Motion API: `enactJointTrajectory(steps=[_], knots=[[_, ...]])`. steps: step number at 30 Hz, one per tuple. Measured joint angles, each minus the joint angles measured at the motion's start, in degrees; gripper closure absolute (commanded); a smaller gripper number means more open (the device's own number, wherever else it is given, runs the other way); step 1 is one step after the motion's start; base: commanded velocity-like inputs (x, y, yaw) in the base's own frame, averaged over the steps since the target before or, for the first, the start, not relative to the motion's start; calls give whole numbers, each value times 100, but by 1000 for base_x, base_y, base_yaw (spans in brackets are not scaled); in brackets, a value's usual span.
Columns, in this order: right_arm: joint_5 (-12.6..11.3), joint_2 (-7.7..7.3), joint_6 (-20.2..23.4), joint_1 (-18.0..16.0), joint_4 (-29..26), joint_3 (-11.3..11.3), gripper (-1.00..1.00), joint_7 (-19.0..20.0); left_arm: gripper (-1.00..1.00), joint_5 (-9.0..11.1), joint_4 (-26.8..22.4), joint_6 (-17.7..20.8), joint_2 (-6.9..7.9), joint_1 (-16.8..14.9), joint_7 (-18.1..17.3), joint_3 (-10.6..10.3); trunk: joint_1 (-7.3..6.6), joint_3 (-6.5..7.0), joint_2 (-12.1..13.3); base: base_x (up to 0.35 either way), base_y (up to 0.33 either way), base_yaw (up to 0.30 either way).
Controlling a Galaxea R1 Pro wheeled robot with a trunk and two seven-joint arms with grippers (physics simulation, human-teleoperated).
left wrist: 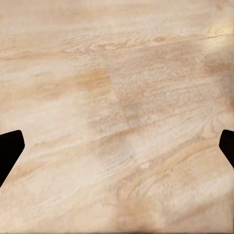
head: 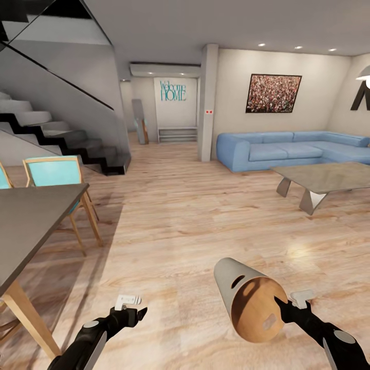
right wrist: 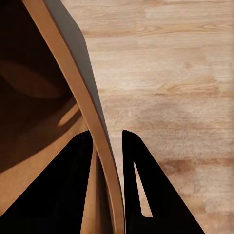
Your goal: Put the three can of soda from the living room inside the tash can in the kitchen.
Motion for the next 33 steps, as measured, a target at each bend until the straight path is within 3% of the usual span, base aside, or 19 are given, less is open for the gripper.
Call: enactJointTrajectory(steps=[23,33], knots=[[7,11,-34,0,7,15,100,1,-100,-6,28,-64,0,0,28,1,-505,389,922,0,0,0],[9,19,-36,1,15,31,100,4,-100,5,27,-268,0,0,27,0,-506,391,924,159,68,-7]])
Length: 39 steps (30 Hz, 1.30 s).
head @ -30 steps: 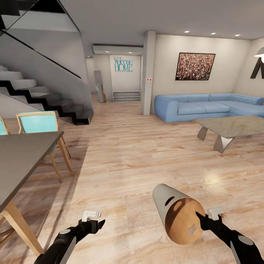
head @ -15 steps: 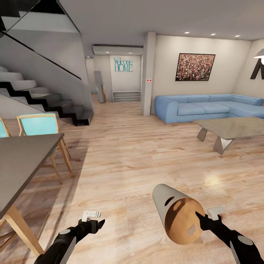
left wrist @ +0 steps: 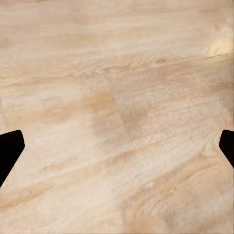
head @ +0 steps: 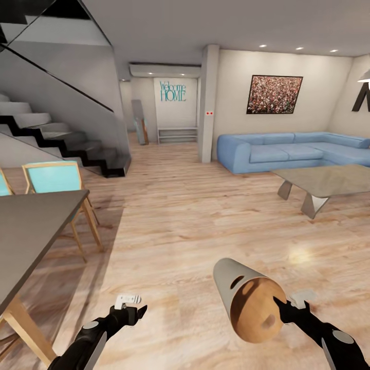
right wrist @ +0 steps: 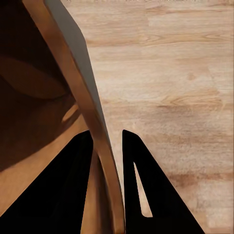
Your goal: Put the three can of soda from the living room inside the tash can in the kitchen.
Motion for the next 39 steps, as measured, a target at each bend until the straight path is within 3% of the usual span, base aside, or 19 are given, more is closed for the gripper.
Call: enactJointTrajectory(steps=[24,39], knots=[[1,-3,-1,-1,29,3,100,-5,-100,-12,1,-16,0,0,10,0,0,127,0,323,3,-174],[-16,-7,93,-5,37,-16,100,-24,-100,-12,6,-16,0,0,17,0,0,138,0,325,0,-244]])
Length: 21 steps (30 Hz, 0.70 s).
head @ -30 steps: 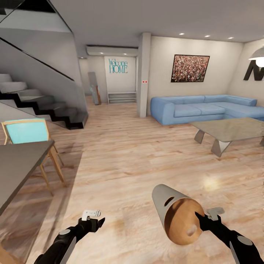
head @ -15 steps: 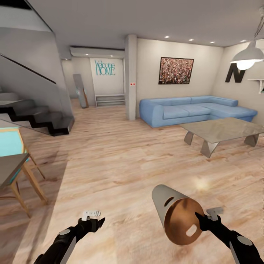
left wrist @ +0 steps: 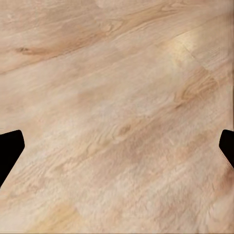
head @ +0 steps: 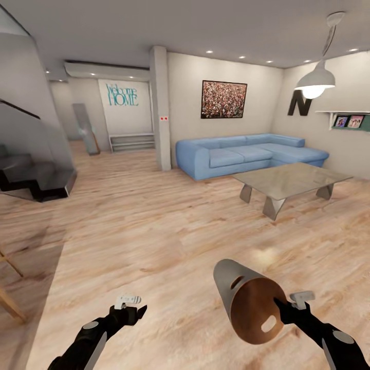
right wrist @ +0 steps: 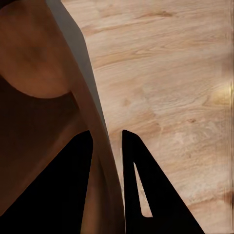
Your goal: Put the three can of soda from the living room inside the tash can in the kitchen.
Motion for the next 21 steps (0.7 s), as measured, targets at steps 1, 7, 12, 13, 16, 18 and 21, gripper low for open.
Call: enactJointTrajectory(steps=[1,7,12,13,16,18,21], knots=[[-2,0,1,-1,0,-1,100,1,-100,0,1,0,0,0,0,0,0,0,0,325,0,-252],[-201,-11,9,-5,2,-10,100,-9,-100,0,-1,0,0,0,0,0,0,0,0,325,0,-252],[-261,-16,11,-4,2,-10,100,-24,-100,0,0,0,0,0,0,0,0,0,0,325,0,-253],[-263,-17,11,-4,2,-11,100,-26,-100,0,-1,0,0,0,0,0,0,0,0,325,0,-252],[-276,-17,11,-5,3,-14,100,-36,-100,0,-4,0,0,0,1,0,0,0,0,325,0,-252],[-276,-17,11,-4,2,-14,100,-45,-100,0,-4,0,0,0,5,0,0,0,0,325,0,-252],[-278,-18,11,-4,2,-14,100,-53,-100,0,-4,0,0,0,7,0,0,0,0,325,-2,-252]])
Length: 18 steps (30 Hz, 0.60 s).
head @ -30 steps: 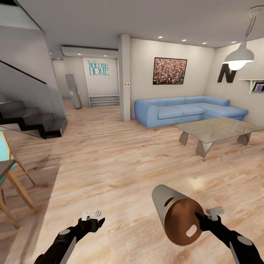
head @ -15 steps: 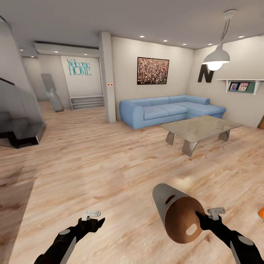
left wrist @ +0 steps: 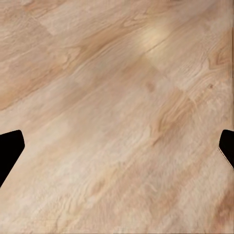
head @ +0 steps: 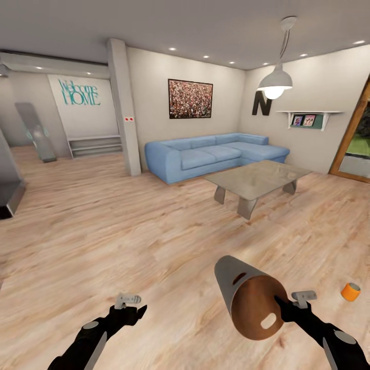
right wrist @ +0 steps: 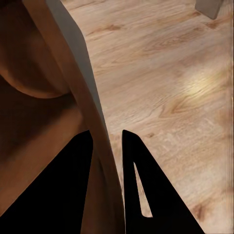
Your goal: Put the three can of soda from the living room inside the tash can in the kitchen.
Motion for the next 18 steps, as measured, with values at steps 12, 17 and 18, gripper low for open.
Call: enactJointTrajectory(steps=[12,17,18], knots=[[-1,0,0,0,3,-14,100,-22,-100,0,1,0,-9,0,2,0,0,0,0,317,-86,-252],[-1,0,0,0,3,-21,100,-25,-100,7,-2,-144,-9,0,-1,0,0,0,0,145,-76,-252],[-2,0,0,0,3,-23,100,-26,-100,6,-2,-172,-9,0,0,0,0,0,0,45,-24,-252]])
